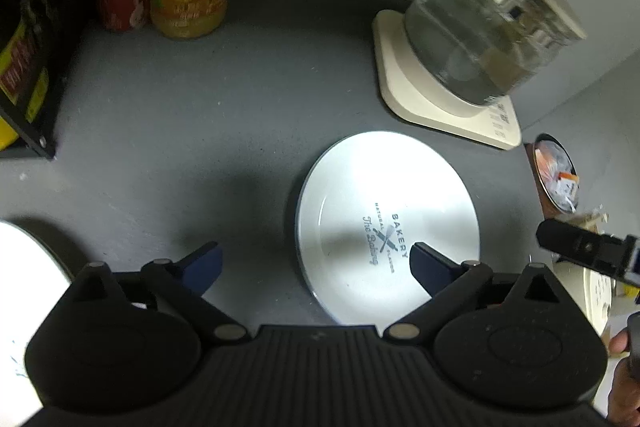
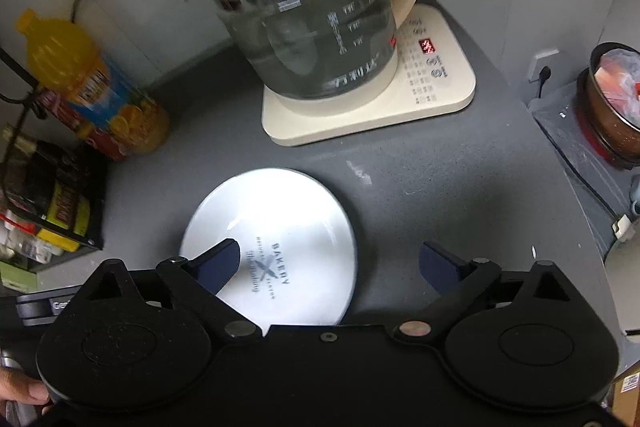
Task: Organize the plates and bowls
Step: 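Move both open grippers to the rim of the blue-X 'Bakery' plate, then close both grippers on the 'Bakery' plate rim and lift it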
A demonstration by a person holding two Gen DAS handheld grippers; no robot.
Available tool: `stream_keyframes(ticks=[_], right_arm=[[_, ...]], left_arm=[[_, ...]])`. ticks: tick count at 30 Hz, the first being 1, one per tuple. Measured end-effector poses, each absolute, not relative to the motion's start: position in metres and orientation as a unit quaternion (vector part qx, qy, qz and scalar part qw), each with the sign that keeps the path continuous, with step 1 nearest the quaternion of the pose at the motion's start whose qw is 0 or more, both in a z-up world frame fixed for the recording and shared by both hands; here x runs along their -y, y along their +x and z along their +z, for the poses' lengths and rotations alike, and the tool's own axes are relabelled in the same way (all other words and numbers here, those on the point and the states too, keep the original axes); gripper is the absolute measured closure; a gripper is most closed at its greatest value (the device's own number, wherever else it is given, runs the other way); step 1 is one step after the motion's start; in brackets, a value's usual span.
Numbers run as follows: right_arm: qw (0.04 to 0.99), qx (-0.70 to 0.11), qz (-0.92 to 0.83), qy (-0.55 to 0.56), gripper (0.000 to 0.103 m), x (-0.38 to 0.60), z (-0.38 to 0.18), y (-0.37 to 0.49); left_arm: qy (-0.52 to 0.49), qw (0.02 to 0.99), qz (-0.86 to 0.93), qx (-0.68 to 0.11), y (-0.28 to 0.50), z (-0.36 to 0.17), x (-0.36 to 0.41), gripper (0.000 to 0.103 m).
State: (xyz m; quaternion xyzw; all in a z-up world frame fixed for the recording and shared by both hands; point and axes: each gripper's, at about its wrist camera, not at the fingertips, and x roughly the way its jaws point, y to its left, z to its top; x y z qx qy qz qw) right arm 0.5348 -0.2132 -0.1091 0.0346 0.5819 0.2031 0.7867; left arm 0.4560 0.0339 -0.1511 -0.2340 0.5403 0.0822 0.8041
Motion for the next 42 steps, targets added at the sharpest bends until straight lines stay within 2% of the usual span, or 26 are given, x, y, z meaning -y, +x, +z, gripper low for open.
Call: stream_keyframes(ticks=[6, 12, 15, 17, 21, 23, 26, 32, 35, 37, 42], right_arm=[[0.76, -0.61, 0.224, -0.006, 0.016, 0.199, -0.136, 0.558], [0.741, -0.626, 0.244, -0.027, 0.019, 0.187, -0.153, 0.572], [0.731, -0.634, 0.25, -0.038, 0.025, 0.182, -0.164, 0.577], [0.722, -0.642, 0.254, -0.041, 0.029, 0.18, -0.171, 0.579], [0.708, -0.653, 0.265, -0.043, 0.044, 0.179, -0.18, 0.58], [0.702, -0.659, 0.269, -0.042, 0.048, 0.18, -0.184, 0.58], [0.695, -0.666, 0.269, -0.037, 0.056, 0.181, -0.191, 0.582], [0.688, -0.666, 0.286, -0.028, 0.079, 0.184, -0.195, 0.582], [0.688, -0.667, 0.286, -0.016, 0.081, 0.187, -0.196, 0.583], [0.688, -0.664, 0.292, -0.005, 0.087, 0.192, -0.197, 0.584], [0.698, -0.646, 0.308, 0.018, 0.092, 0.201, -0.185, 0.582]], left_arm=[[-0.272, 0.79, 0.1, -0.541, 0.463, -0.169, -0.036, 0.004], [-0.31, 0.77, 0.123, -0.544, 0.462, -0.19, -0.038, 0.016], [-0.333, 0.76, 0.133, -0.542, 0.459, -0.199, -0.041, 0.026], [-0.349, 0.752, 0.136, -0.542, 0.458, -0.203, -0.043, 0.04], [-0.361, 0.749, 0.147, -0.536, 0.457, -0.204, -0.043, 0.048], [-0.366, 0.745, 0.15, -0.536, 0.458, -0.205, -0.043, 0.061], [-0.381, 0.736, 0.149, -0.54, 0.457, -0.207, -0.042, 0.074], [-0.398, 0.725, 0.156, -0.54, 0.457, -0.21, -0.041, 0.082], [-0.397, 0.724, 0.155, -0.542, 0.458, -0.209, -0.041, 0.084], [-0.399, 0.722, 0.154, -0.545, 0.459, -0.209, -0.043, 0.088], [-0.408, 0.721, 0.144, -0.542, 0.457, -0.207, -0.053, 0.088]])
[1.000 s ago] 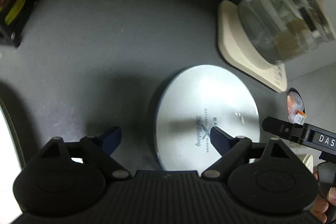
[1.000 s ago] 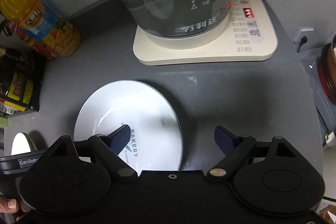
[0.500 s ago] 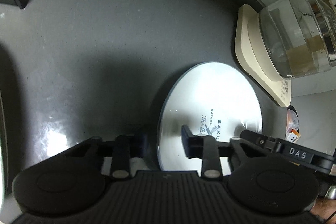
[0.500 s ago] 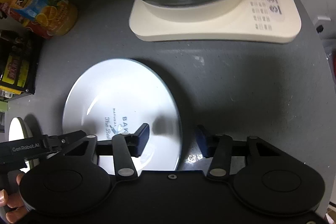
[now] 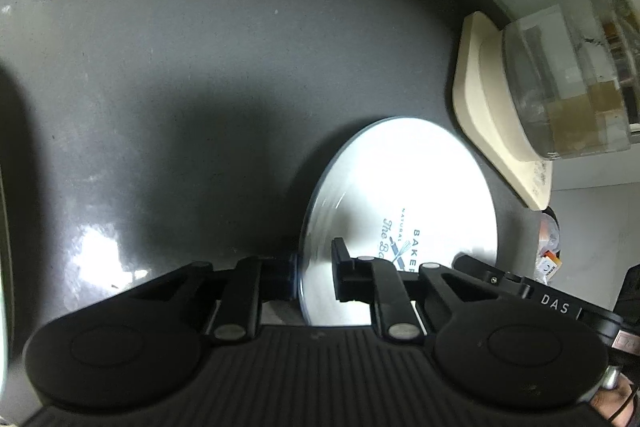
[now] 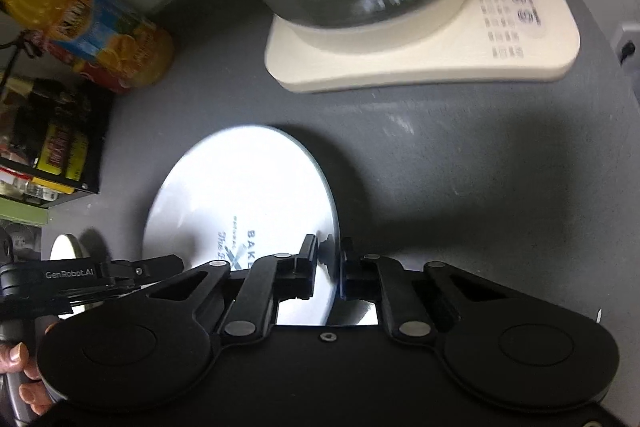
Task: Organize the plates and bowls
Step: 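Close both grippers on the 'Bakery' plate rim and lift it, then carry the 'Bakery' plate with both grippers over the stacked plates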
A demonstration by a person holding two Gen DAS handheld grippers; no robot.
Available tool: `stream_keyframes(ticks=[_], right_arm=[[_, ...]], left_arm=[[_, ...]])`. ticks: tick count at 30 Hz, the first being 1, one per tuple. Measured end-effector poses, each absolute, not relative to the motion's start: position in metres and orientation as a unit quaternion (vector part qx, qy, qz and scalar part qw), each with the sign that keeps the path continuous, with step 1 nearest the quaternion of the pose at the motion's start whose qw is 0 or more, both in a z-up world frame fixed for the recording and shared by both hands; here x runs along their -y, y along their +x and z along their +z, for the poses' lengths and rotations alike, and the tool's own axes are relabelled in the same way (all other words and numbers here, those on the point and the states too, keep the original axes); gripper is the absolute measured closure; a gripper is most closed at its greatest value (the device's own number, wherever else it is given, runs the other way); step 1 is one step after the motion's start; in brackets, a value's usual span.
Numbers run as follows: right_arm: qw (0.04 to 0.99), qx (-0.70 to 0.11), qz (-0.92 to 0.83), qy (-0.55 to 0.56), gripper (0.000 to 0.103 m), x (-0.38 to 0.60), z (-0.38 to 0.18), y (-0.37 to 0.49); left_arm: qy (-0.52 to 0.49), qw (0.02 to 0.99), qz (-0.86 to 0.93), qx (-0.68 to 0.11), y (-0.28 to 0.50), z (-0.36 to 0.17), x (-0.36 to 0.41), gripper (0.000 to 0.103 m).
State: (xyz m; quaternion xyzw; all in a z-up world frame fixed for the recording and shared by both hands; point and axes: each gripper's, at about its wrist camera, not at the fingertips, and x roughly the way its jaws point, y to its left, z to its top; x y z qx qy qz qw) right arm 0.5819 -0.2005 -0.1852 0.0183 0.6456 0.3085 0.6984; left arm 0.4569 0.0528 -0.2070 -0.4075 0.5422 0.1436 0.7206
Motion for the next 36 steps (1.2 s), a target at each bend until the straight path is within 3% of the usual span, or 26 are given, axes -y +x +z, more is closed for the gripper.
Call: stream_keyframes(ticks=[36], right_arm=[[0.732, -0.587, 0.344, 0.034, 0.093, 0.099, -0.112, 0.485]], left_arm=[[-0.396, 0.763, 0.133, -0.494, 0.364, -0.145, -0.15, 0.088]])
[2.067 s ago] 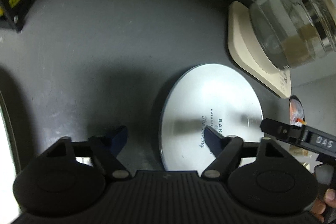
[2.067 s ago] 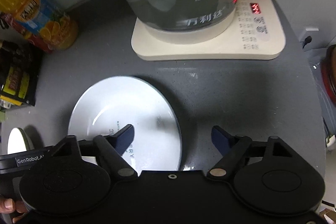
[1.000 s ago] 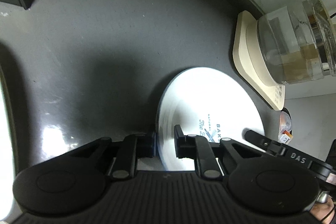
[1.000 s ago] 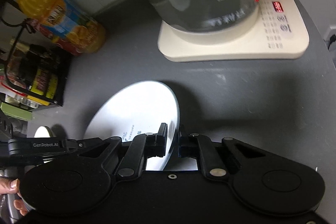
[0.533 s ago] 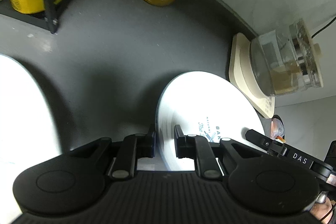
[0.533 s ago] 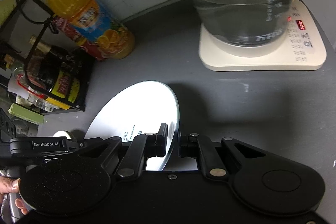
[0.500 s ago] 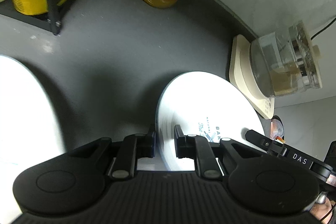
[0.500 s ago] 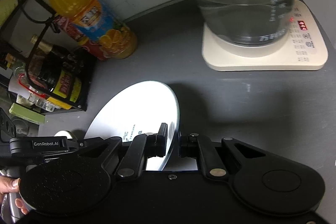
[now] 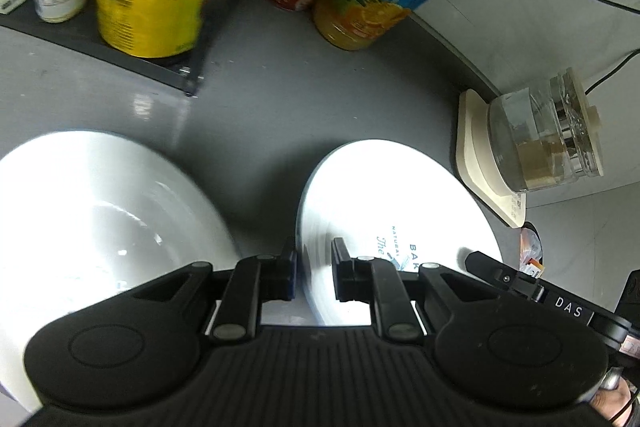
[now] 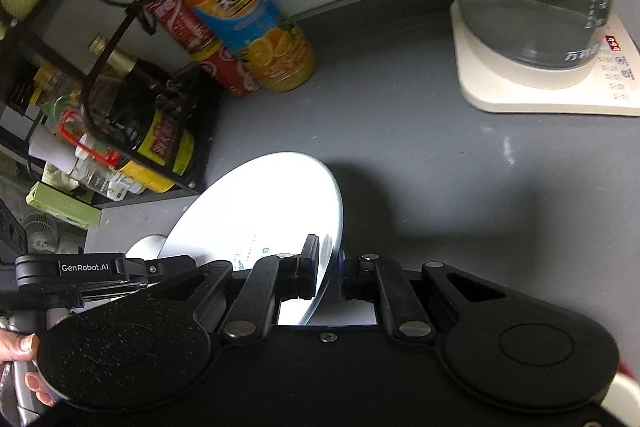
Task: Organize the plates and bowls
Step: 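Carry the 'Bakery' plate with both grippers over the stacked plates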
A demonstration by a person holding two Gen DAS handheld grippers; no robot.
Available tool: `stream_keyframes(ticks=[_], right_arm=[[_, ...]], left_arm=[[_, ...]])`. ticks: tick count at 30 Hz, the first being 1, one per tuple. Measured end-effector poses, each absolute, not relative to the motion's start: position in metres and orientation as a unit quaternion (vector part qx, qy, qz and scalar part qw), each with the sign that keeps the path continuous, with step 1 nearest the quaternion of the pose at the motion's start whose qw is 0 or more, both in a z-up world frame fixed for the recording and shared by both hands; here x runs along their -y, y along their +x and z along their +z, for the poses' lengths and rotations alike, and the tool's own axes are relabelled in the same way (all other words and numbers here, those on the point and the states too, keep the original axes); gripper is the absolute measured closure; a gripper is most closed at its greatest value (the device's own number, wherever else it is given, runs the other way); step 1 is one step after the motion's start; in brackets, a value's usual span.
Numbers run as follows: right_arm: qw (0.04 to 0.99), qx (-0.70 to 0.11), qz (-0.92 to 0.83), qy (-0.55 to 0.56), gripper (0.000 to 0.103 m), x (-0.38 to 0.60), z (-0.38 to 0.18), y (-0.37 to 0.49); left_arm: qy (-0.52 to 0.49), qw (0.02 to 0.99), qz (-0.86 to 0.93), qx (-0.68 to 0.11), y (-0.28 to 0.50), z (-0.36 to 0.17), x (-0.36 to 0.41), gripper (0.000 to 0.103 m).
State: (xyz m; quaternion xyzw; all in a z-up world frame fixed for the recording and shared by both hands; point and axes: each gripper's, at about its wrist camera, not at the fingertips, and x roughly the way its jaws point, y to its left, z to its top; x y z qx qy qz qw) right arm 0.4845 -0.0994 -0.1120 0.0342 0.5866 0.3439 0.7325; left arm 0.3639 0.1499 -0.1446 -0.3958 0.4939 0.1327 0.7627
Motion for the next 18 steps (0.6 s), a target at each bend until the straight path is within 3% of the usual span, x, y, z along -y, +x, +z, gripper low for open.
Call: stream_keyframes(ticks=[18], right_arm=[[0.721, -0.59, 0.363, 0.024, 0.093, 0.039, -0.106, 0.422]], left_arm=[[-0.397, 0.762, 0.15, -0.49, 0.283, -0.141, -0.208, 0.088]])
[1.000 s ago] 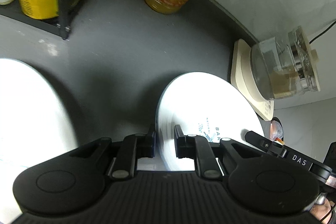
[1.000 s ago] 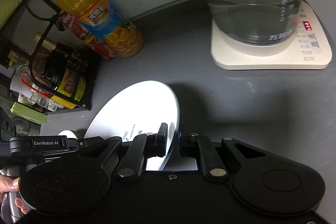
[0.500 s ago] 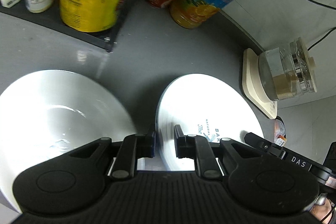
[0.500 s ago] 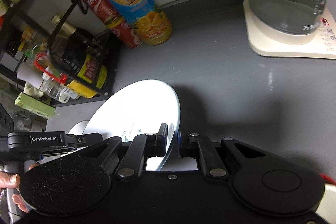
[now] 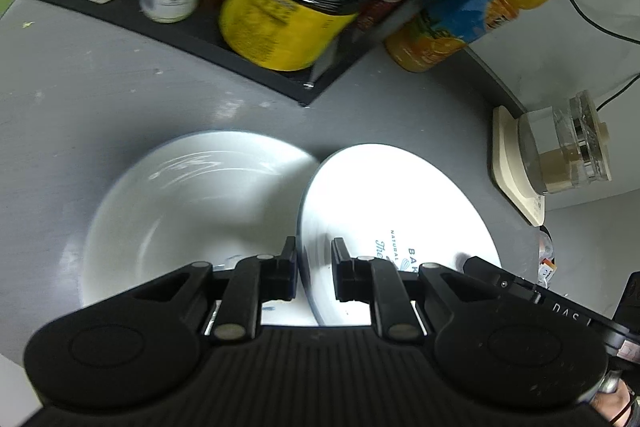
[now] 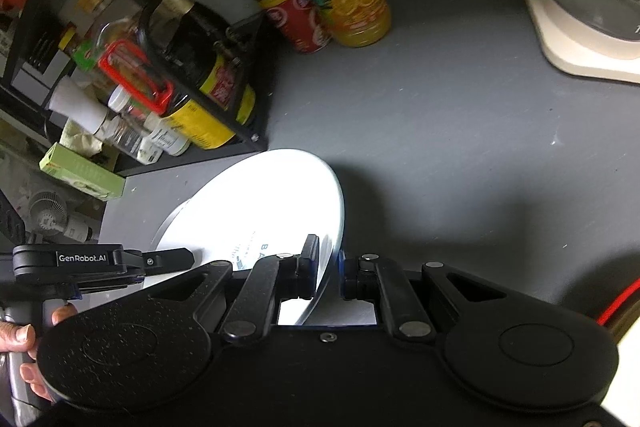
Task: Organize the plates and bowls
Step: 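Carry the 'Bakery' plate with both grippers over the stacked plates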
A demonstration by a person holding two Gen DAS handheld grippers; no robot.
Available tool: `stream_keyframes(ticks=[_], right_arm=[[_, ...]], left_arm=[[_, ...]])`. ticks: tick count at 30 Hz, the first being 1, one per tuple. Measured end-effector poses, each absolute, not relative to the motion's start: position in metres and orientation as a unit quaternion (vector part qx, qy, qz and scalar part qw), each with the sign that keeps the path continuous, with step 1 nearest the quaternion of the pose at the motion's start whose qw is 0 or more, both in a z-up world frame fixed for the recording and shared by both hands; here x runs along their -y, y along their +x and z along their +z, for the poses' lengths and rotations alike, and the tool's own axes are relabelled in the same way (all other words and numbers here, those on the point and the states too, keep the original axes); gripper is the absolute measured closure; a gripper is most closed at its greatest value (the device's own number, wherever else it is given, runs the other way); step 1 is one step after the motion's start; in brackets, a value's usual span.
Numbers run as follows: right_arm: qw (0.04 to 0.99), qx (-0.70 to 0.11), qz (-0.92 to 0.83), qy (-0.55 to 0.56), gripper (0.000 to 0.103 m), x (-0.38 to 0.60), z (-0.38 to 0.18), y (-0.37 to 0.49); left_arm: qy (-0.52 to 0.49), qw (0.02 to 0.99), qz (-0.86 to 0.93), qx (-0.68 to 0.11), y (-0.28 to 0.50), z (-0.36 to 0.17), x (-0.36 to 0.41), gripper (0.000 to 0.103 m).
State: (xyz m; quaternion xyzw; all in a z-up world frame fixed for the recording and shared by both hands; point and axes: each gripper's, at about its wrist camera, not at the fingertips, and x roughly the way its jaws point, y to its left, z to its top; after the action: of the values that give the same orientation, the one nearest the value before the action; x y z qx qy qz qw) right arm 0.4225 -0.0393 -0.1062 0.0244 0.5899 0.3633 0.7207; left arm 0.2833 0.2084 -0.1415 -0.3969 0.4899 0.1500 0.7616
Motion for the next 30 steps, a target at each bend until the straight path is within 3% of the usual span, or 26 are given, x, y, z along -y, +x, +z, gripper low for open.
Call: stream_keyframes(ticks=[30], right_arm=[[0.732, -0.583, 0.353, -0.03, 0.094, 0.007, -0.111, 0.357]], left_arm=[[-0.402, 0.737, 0.155, -0.52, 0.223, -0.178, -0.233, 0.088]])
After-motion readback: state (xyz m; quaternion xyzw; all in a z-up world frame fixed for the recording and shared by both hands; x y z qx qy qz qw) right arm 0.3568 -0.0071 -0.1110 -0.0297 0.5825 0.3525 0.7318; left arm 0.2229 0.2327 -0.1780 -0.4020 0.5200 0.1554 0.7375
